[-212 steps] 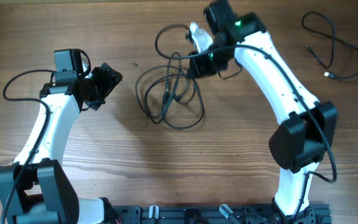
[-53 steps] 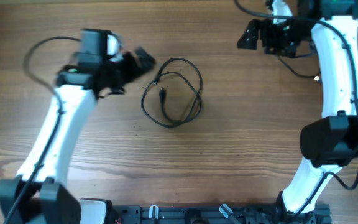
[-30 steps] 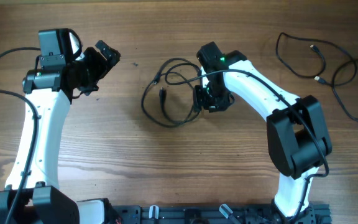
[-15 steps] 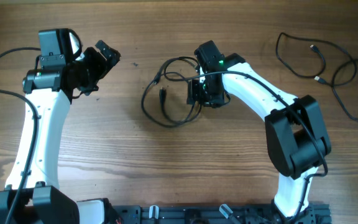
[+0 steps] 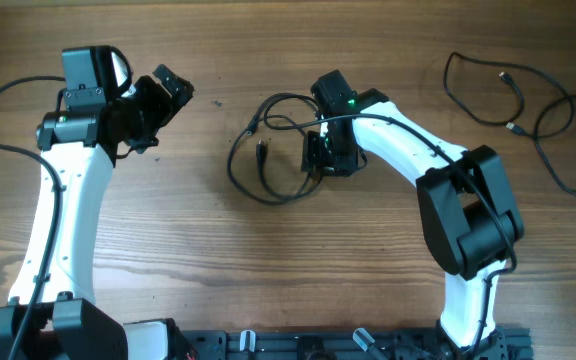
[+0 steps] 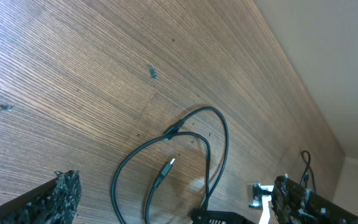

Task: Untangle cables
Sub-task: 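Bring right gripper to the last coiled cable at center and grasp it, then carry the last cable with right gripper to the top right pile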

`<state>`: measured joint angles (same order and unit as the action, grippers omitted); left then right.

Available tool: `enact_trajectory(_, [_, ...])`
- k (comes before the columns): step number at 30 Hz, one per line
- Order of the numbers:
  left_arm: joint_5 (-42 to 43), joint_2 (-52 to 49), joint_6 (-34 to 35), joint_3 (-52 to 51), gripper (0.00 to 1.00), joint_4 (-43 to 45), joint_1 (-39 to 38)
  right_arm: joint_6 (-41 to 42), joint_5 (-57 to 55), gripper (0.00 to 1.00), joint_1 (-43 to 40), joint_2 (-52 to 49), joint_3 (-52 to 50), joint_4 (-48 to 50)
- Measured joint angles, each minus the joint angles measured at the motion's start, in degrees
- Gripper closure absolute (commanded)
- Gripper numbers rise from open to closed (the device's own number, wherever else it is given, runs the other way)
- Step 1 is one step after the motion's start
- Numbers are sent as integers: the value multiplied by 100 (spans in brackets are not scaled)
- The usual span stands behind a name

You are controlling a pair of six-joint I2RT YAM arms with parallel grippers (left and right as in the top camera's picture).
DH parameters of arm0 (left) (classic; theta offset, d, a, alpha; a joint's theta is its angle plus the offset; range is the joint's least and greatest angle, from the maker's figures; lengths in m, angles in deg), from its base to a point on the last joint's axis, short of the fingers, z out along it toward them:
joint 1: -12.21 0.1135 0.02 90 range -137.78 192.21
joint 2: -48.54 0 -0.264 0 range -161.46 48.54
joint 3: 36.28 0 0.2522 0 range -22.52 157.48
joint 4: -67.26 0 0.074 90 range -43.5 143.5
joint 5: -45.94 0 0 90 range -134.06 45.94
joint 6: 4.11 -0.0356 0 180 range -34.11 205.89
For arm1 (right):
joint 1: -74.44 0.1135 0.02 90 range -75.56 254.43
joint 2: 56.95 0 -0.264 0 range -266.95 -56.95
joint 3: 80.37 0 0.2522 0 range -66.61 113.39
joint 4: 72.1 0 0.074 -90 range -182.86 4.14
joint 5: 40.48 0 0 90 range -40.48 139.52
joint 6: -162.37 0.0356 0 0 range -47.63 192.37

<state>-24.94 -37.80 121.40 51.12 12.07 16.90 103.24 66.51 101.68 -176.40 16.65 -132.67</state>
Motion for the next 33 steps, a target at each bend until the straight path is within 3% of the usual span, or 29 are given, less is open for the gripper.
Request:
enact_trajectory(4, [0, 0, 0, 0, 0, 0, 0, 24, 35, 51, 0, -48, 0, 17])
enact_trajectory(9, [0, 0, 0, 0, 0, -2, 0, 76, 186, 63, -2, -138, 0, 85])
enact_trajectory(12, [0, 0, 0, 0, 0, 0, 0, 87, 227, 76, 0, -146, 0, 107])
enact_trajectory(14, [0, 0, 0, 0, 0, 0, 0, 90, 245, 95, 0, -151, 0, 109])
enact_trajectory(20, [0, 0, 0, 0, 0, 0, 0, -50, 341, 96, 0, -151, 26, 63])
enact_trajectory(25, [0, 0, 0, 0, 0, 0, 0, -664, 291, 96, -245, 35, 916, -732])
enact_trajectory(29, [-2, 0, 0, 0, 0, 0, 0, -1027, 249, 96, -1071, 721, 2144, -957])
enact_trajectory(33, [-20, 0, 0, 0, 0, 2, 0, -1078, 223, 96, -2430, 1266, 3425, -883])
